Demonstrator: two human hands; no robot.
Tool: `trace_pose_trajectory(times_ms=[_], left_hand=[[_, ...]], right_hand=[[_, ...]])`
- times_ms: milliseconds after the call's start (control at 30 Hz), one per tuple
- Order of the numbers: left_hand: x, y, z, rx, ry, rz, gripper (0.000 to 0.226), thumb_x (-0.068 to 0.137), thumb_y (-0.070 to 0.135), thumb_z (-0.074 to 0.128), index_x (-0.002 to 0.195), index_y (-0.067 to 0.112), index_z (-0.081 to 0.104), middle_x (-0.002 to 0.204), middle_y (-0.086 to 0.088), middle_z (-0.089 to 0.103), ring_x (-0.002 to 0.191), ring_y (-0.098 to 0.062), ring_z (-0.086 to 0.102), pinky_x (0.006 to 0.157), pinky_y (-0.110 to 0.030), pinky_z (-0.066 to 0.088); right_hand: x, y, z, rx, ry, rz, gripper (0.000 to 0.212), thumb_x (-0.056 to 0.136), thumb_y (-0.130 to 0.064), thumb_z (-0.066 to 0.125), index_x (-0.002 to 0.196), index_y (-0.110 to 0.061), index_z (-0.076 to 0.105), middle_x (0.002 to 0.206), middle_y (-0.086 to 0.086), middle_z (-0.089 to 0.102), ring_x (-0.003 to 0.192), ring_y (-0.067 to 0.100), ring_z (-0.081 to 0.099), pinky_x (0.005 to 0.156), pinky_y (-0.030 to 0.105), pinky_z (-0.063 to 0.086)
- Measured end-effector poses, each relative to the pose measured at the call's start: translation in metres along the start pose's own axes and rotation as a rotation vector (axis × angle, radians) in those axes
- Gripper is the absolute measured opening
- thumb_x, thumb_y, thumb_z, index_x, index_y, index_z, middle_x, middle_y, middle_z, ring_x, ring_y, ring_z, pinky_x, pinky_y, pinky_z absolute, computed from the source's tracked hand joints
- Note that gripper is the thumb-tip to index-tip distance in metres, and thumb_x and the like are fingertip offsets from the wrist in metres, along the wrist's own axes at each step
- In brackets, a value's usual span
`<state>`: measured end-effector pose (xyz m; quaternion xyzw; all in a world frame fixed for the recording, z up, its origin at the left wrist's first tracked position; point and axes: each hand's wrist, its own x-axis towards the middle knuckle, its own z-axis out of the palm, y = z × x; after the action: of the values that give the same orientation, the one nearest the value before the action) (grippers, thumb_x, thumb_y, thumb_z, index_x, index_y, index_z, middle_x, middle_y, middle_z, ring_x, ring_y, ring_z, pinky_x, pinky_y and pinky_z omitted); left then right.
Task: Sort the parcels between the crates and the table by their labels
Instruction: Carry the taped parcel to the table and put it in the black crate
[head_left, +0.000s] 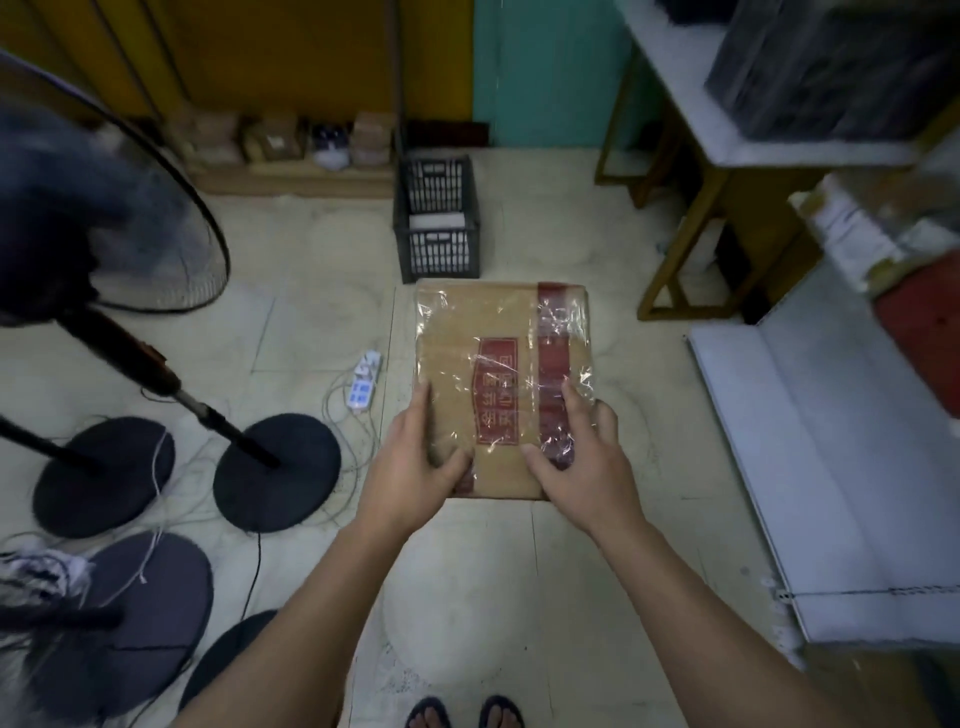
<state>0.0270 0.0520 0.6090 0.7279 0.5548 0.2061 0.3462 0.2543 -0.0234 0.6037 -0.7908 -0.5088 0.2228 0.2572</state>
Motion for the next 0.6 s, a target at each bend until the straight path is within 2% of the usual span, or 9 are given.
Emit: trace_pose_trajectory(times_ms=[200, 367, 500, 600], left_hand=[[-0.011, 0.075, -0.055, 0.03, 0.099, 0.105, 0.113, 0.087, 0.073, 0.071, 0.167, 0.047, -0.004, 0.167, 0.006, 0.036, 0.149, -0.018, 0.043, 0.113, -0.044, 0.048], [-0.009, 0.113, -0.086, 0.059, 0.127, 0.14, 0.112, 0.084, 0.078, 0.068, 0.166, 0.05, -0.003, 0.169, 0.009, 0.036, 0.145, -0.022, 0.05, 0.107, -0.052, 0.053], [-0.008, 0.135, -0.094, 0.055, 0.173, 0.155, 0.111, 0.084, 0.077, 0.069, 0.166, 0.049, -0.002, 0.167, 0.009, 0.037, 0.142, -0.021, 0.051, 0.104, -0.051, 0.055], [-0.003, 0.146, -0.094, 0.061, 0.203, 0.148, 0.111, 0.085, 0.074, 0.07, 0.166, 0.048, -0.001, 0.166, 0.007, 0.038, 0.143, -0.021, 0.05, 0.106, -0.047, 0.053]], right_hand=[[-0.008, -0.049, -0.07, 0.031, 0.118, -0.097, 0.099, 0.091, -0.075, 0.063, 0.164, -0.057, 0.0, 0.17, -0.007, 0.015, 0.148, 0.024, 0.046, 0.105, 0.049, 0.058], [-0.011, -0.065, -0.108, 0.09, 0.159, -0.157, 0.104, 0.084, -0.078, 0.067, 0.165, -0.055, 0.006, 0.168, -0.013, 0.016, 0.141, 0.02, 0.053, 0.104, 0.046, 0.059], [-0.01, -0.074, -0.13, 0.143, 0.214, -0.209, 0.1, 0.086, -0.07, 0.075, 0.166, -0.051, 0.018, 0.163, -0.018, 0.021, 0.142, 0.015, 0.049, 0.107, 0.037, 0.053], [-0.006, -0.08, -0.14, 0.129, 0.206, -0.2, 0.1, 0.088, -0.065, 0.076, 0.167, -0.049, 0.017, 0.17, -0.015, 0.014, 0.149, 0.019, 0.043, 0.11, 0.037, 0.05]])
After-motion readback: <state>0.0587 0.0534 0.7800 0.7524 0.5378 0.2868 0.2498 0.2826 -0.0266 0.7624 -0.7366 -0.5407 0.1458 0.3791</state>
